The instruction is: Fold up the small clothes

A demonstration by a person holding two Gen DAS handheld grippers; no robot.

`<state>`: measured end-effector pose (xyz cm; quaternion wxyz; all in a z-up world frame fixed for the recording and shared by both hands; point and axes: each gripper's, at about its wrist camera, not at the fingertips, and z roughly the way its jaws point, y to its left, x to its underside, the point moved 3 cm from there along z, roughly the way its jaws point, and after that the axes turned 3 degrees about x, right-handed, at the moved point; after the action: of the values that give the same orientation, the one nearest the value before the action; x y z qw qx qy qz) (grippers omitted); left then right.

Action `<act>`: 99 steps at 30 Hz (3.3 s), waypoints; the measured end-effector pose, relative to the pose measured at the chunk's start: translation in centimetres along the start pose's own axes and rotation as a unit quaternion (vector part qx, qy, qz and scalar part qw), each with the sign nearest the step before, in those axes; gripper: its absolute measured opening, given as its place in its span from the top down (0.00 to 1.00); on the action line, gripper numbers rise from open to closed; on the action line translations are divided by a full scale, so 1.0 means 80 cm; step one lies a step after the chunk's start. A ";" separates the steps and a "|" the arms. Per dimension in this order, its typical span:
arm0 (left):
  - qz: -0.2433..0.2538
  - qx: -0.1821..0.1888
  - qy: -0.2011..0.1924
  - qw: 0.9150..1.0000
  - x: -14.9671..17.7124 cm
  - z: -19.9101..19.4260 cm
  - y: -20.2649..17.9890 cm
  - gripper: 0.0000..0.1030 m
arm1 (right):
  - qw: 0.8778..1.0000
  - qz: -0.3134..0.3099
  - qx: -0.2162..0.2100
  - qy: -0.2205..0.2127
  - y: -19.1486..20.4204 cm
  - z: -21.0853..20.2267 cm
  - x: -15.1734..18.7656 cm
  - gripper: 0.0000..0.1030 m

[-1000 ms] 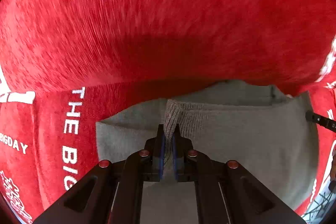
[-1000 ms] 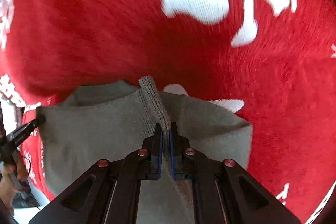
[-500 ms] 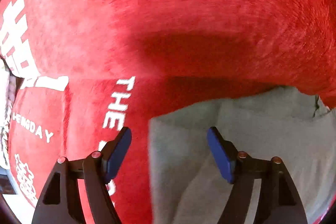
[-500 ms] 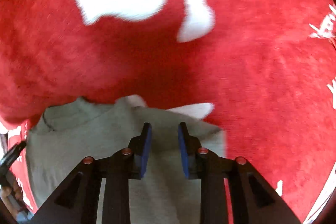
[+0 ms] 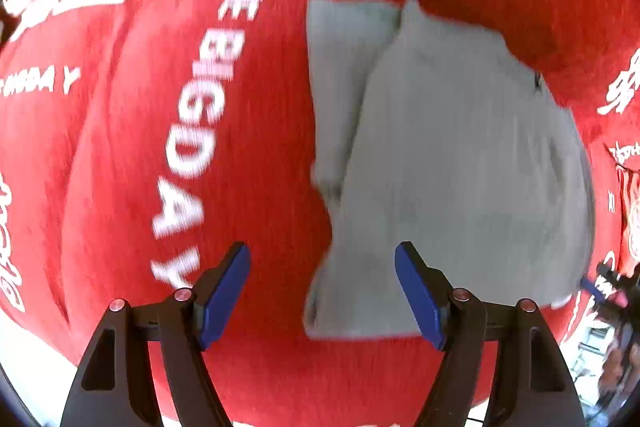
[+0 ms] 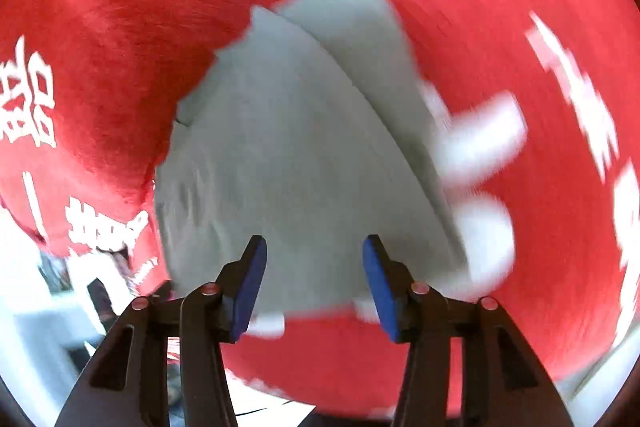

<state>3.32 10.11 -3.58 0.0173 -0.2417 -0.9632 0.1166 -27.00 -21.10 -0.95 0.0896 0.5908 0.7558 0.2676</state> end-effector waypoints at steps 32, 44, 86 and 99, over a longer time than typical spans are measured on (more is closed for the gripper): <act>0.074 0.005 -0.061 0.995 -0.016 -0.051 -0.008 0.89 | 0.986 -0.123 0.101 -0.055 0.015 -0.059 0.005 0.84; 0.101 -0.030 -0.071 0.992 -0.117 0.015 -0.061 0.89 | 0.974 -0.126 0.158 -0.105 0.056 0.007 -0.131 0.84; 0.086 -0.048 -0.014 0.995 -0.041 -0.020 -0.032 0.88 | 0.987 -0.127 0.099 -0.007 0.107 0.040 0.013 0.55; 0.073 -0.082 -0.046 0.993 -0.023 -0.030 -0.010 0.03 | 0.984 -0.155 0.037 0.076 0.165 0.114 0.081 0.51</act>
<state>4.82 9.09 -1.03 -0.0553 -0.3060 -0.9492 0.0489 -13.57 -10.21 -0.73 0.0500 0.4472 0.8523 0.2666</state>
